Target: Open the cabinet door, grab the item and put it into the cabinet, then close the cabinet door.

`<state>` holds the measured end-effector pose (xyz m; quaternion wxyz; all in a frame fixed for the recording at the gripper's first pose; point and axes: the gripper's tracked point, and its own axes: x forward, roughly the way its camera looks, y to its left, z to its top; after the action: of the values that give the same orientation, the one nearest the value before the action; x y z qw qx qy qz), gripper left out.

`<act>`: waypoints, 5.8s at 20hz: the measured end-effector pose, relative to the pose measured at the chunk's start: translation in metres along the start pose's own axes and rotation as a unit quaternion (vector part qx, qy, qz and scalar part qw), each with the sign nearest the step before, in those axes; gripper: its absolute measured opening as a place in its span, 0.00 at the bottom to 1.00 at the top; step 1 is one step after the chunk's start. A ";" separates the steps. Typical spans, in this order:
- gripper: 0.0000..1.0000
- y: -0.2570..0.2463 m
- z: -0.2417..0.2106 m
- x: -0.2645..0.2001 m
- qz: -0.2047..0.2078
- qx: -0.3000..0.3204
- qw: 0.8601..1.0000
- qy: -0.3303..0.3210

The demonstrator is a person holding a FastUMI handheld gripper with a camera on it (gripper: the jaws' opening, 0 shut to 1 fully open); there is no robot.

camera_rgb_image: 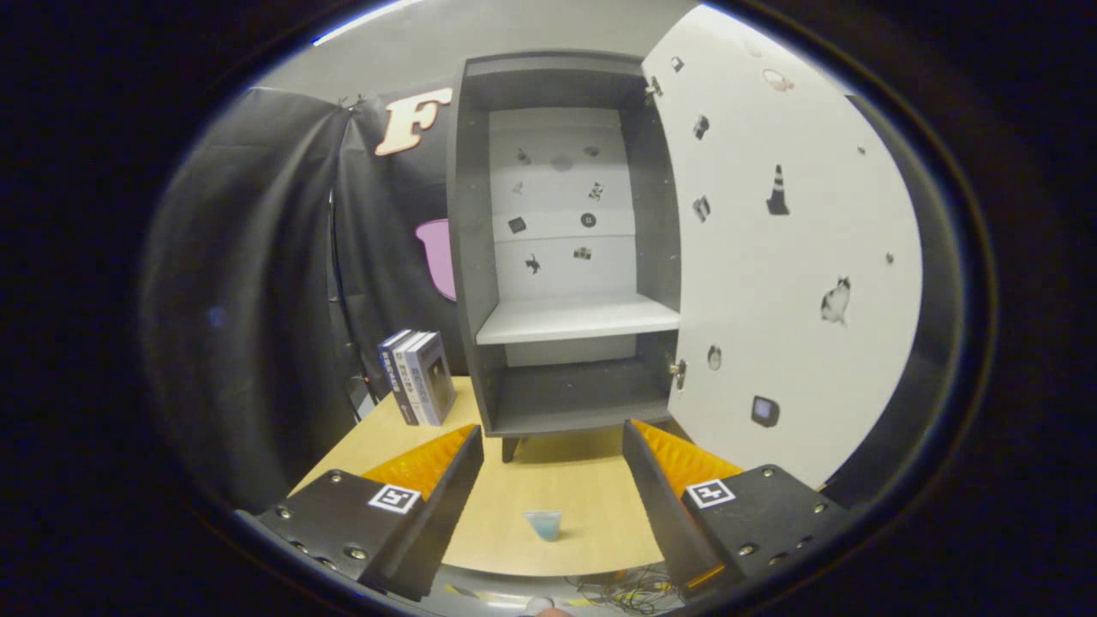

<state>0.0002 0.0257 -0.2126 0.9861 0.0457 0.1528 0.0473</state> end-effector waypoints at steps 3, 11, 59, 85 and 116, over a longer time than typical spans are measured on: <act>0.97 0.009 -0.040 0.028 0.000 0.013 0.999 0.029; 0.97 0.003 -0.152 0.088 -0.018 0.008 0.993 0.118; 0.56 -0.020 0.205 0.311 0.014 0.002 0.992 -0.124; 0.99 -0.026 0.198 0.262 -0.016 0.004 0.991 -0.132; 0.98 -0.235 0.131 -0.150 -0.170 -0.001 0.982 -0.088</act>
<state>-0.0830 -0.2334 -0.0684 0.9894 0.0223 0.0708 -0.1249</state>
